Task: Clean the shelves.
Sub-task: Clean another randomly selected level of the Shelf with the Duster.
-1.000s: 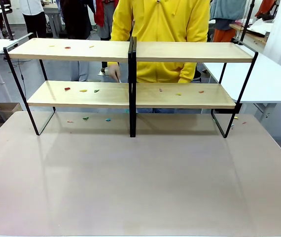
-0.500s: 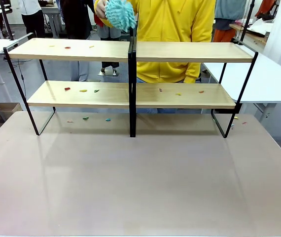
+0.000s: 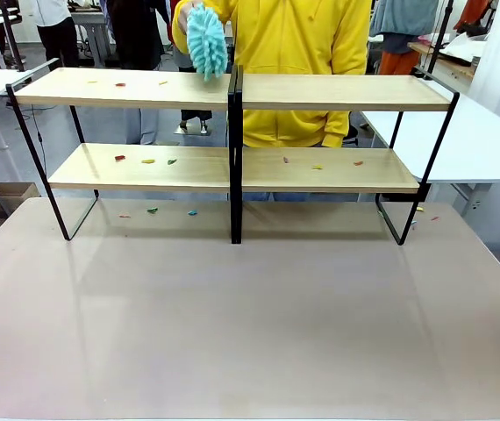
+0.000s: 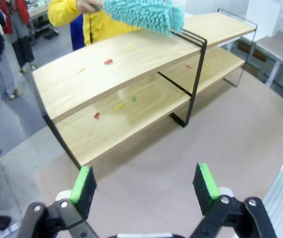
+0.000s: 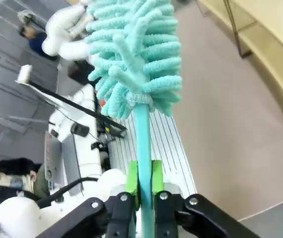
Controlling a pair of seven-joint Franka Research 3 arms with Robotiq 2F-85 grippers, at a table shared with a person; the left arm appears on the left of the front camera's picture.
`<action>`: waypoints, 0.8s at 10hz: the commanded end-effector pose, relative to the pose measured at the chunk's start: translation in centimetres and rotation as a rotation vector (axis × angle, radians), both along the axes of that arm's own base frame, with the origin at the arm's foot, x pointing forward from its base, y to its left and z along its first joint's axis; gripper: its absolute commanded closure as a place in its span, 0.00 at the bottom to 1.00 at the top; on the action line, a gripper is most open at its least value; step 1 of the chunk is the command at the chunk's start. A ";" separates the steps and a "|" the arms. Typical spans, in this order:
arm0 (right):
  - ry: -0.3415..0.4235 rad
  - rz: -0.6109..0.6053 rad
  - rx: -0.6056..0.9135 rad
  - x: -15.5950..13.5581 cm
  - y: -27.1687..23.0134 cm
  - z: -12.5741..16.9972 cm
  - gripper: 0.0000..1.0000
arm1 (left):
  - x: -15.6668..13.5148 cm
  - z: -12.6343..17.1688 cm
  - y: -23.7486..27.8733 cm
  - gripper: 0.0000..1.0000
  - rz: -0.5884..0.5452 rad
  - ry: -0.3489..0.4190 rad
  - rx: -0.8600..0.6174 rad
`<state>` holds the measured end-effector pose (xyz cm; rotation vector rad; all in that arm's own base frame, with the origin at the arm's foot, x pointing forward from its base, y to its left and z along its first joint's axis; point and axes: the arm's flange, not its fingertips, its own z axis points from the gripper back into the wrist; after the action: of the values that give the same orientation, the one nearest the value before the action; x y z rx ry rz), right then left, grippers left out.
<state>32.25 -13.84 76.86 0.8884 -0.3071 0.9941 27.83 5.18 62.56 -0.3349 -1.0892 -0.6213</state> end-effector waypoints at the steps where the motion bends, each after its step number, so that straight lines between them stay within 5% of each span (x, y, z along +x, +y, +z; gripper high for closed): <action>1: 0.030 -0.063 -0.243 3.7 11.1 -2.5 0.88 | 0.1 0.0 0.1 0.00 -0.003 -0.004 0.004; 2: -0.005 -0.196 -0.384 5.1 15.3 -4.6 0.88 | 0.1 0.0 0.1 0.00 -0.003 -0.004 0.004; 4: -0.023 -0.161 -0.336 5.6 16.3 -4.3 0.88 | 0.1 0.0 0.1 0.00 -0.003 -0.004 0.004; 5: 0.023 -0.119 -0.173 4.0 10.6 -1.5 0.88 | 0.1 0.0 0.1 0.00 -0.003 -0.004 0.004; 8: 0.152 -0.019 -0.110 -6.6 -1.4 -0.4 0.88 | 0.1 0.0 0.1 0.00 -0.003 -0.004 0.004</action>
<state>30.48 -8.26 75.79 0.7433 -0.2259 0.8979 27.79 5.20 62.60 -0.3341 -1.0904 -0.6210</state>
